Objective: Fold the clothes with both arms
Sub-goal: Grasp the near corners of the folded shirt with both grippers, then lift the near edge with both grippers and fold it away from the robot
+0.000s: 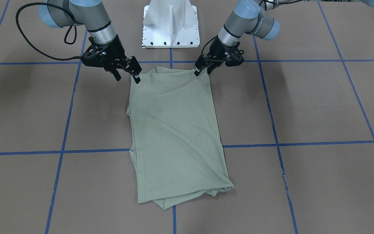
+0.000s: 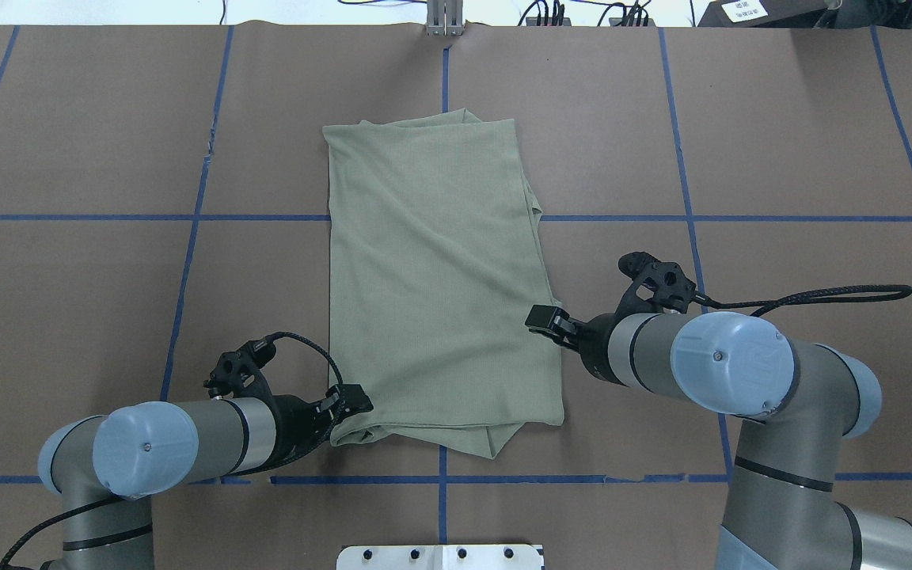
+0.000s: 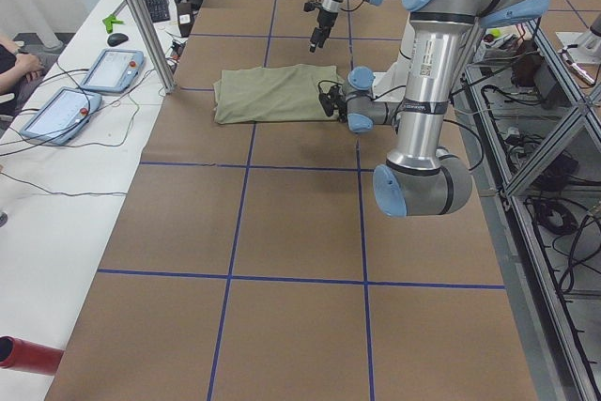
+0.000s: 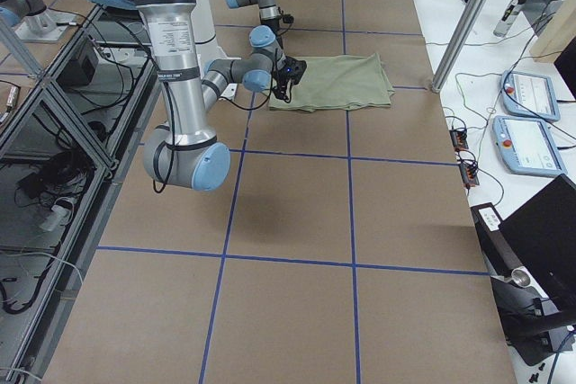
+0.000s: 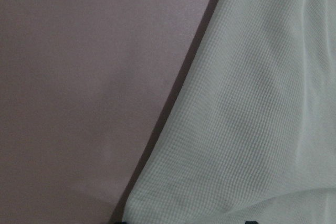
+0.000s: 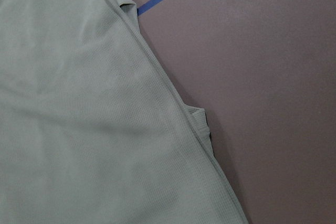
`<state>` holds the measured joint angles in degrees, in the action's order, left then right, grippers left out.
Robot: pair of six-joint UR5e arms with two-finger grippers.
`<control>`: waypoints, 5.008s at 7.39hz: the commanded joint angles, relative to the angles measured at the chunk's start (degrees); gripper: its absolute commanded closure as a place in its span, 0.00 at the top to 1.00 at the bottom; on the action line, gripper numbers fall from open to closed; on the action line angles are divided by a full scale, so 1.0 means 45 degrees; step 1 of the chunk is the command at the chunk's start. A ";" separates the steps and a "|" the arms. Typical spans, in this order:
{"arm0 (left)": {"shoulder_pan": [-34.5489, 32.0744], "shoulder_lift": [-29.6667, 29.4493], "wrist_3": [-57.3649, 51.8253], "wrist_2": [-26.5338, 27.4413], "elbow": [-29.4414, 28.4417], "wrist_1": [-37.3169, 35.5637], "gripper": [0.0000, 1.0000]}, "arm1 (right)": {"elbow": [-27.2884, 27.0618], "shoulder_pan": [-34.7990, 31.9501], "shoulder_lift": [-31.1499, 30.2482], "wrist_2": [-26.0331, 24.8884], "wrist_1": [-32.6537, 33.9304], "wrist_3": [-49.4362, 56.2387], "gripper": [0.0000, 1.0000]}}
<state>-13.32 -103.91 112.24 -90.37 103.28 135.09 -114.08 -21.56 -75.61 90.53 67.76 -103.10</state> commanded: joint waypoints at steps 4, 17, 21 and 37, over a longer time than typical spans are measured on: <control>0.0168 0.0006 0.0000 0.0004 0.0057 0.0000 0.00 | 0.0058 0.0200 -0.0013 -0.0020 0.0000 -0.0058 1.00; 0.0148 0.0084 -0.0039 -0.0055 0.0935 0.0000 0.00 | 0.1776 0.2311 0.2174 -0.1563 0.3535 -0.5098 0.99; 0.0129 0.0103 -0.0039 -0.0055 0.0936 0.0000 0.00 | 0.1797 0.2311 0.2369 -0.1974 0.3497 -0.5639 0.28; -0.2853 -0.1863 -0.3426 -0.2906 0.4032 -0.6308 0.00 | -0.0948 0.0248 0.4454 -0.1173 0.8636 -0.4732 0.00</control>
<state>-22.28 -108.96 102.09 -103.26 126.38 107.94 -124.25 -15.85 -58.19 85.02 108.85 -127.70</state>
